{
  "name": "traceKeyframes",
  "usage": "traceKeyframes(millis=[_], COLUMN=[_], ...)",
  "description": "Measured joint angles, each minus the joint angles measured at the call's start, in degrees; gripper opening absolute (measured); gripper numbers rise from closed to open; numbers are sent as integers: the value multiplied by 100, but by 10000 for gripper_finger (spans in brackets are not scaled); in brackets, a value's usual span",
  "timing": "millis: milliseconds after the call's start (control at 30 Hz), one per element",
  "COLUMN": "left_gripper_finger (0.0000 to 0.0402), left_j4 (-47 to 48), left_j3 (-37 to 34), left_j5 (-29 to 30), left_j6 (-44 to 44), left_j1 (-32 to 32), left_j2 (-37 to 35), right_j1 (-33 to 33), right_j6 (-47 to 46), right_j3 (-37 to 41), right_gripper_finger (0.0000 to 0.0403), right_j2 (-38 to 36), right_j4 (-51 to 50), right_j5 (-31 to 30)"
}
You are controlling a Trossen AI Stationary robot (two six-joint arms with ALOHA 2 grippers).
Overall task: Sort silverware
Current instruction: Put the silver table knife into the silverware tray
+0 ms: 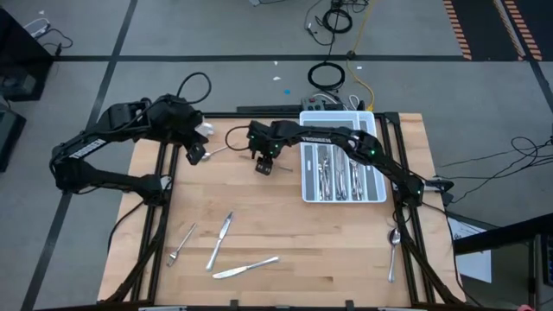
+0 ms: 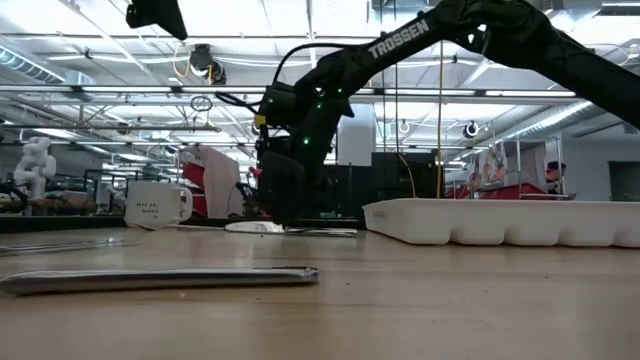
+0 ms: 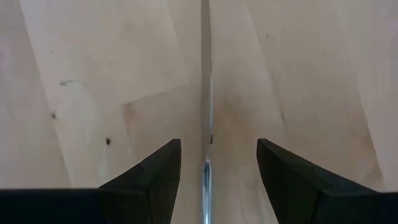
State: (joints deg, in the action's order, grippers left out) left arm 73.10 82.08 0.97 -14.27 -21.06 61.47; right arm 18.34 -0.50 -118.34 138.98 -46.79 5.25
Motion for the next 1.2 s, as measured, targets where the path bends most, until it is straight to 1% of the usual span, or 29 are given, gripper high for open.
traceKeyframes(millis=[267,367,600,733,833,933,1067,1200], left_gripper_finger=[25,25,25,25,25,25,25,25], left_j4=[0,0,-1,0,-2,-2,-2,-1], left_j3=[0,0,0,2,2,2,2,2], left_j5=[108,108,108,108,108,108,108,108], left_j6=[8,17,121,122,159,161,156,150], left_j1=[0,0,0,0,0,0,0,0], left_j2=[0,0,0,0,0,0,0,0], right_j1=[-37,-57,-98,-99,-111,-115,-111,-158], right_j6=[84,84,135,402,592,613,367,181], right_j3=[-9,-9,-9,-9,-7,-4,-4,-26], right_gripper_finger=[200,190,131,102,66,15,2,0], right_j2=[17,17,31,31,33,33,33,-29], right_j4=[7,10,-8,-205,-294,-351,-471,-986], right_j5=[-200,-324,-493,-469,-448,-438,-149,97])
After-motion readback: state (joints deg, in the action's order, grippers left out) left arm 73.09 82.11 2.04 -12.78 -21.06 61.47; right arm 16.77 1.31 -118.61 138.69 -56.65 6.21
